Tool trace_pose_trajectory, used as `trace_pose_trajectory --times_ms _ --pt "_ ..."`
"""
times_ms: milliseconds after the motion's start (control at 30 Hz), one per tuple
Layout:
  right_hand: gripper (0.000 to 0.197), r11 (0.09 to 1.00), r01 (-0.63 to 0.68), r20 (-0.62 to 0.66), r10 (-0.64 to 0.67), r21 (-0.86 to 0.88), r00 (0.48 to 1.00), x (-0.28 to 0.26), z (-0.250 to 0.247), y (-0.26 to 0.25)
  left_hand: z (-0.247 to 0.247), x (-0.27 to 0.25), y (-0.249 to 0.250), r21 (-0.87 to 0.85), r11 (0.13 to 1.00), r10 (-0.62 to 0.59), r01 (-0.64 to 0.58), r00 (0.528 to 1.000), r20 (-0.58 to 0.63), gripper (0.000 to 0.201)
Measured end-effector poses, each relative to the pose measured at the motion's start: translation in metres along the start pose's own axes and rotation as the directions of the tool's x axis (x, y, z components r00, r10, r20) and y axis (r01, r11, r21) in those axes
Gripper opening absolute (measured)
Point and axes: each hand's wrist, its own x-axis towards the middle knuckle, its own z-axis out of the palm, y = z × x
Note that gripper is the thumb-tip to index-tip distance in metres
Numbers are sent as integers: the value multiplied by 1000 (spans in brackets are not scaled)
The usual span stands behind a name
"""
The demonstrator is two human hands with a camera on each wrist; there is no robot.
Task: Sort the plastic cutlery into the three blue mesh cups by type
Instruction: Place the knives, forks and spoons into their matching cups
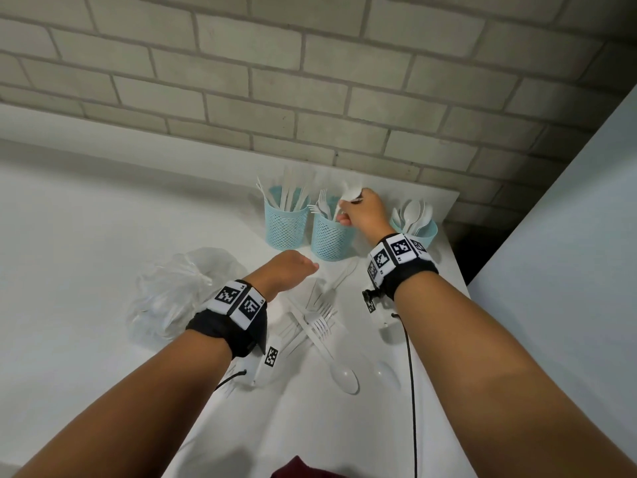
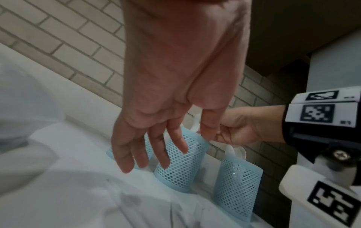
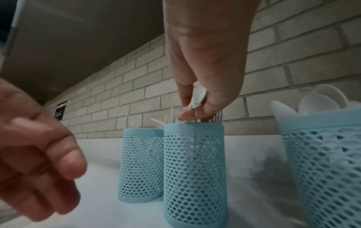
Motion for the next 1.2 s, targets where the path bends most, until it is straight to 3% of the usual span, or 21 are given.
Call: trace_pose_trajectory --times_ms 133,233,300,367,433,500,533,633,800,933,1100,1200 --pt "41 996 71 -68 -75 -62 995 0 -5 -1 -2 -9 -3 191 981 -41 30 998 54 20" --pt "27 950 254 -185 -287 -184 940 -12 -15 -5 -5 -18 -4 371 928 -54 30 997 55 44" --pt "18 949 291 -99 -303 -118 948 -22 -24 -10 -7 -22 -10 462 886 -64 30 996 56 54" --pt "21 973 191 232 -159 -126 960 -33 -34 -15 -8 -26 -14 527 849 -81 34 995 66 58" --pt "14 918 123 542 111 -377 833 -40 -39 -15 -8 -31 -18 582 812 -103 40 992 75 61" --pt "21 792 156 630 331 -590 703 -48 -36 -6 -7 -35 -23 608 792 -131 53 988 84 70" --pt "27 732 188 623 382 -655 683 -51 -32 1 -6 -37 -27 611 788 -154 71 985 84 76" --pt "45 601 282 570 362 -748 738 -62 -18 20 -3 -42 -39 663 742 -206 100 975 83 91" --pt "41 581 312 526 244 -752 815 -74 -4 41 -4 -54 -50 737 669 -229 93 970 86 83" --pt "29 606 250 423 158 -755 892 -76 6 53 -6 -62 -60 767 631 -245 114 968 58 74" --pt "35 581 101 241 169 -807 956 -70 14 64 -2 -68 -70 768 633 -206 96 977 48 61" --pt "15 583 20 163 194 -812 967 -68 10 66 1 -70 -73 743 662 -170 100 985 19 61"
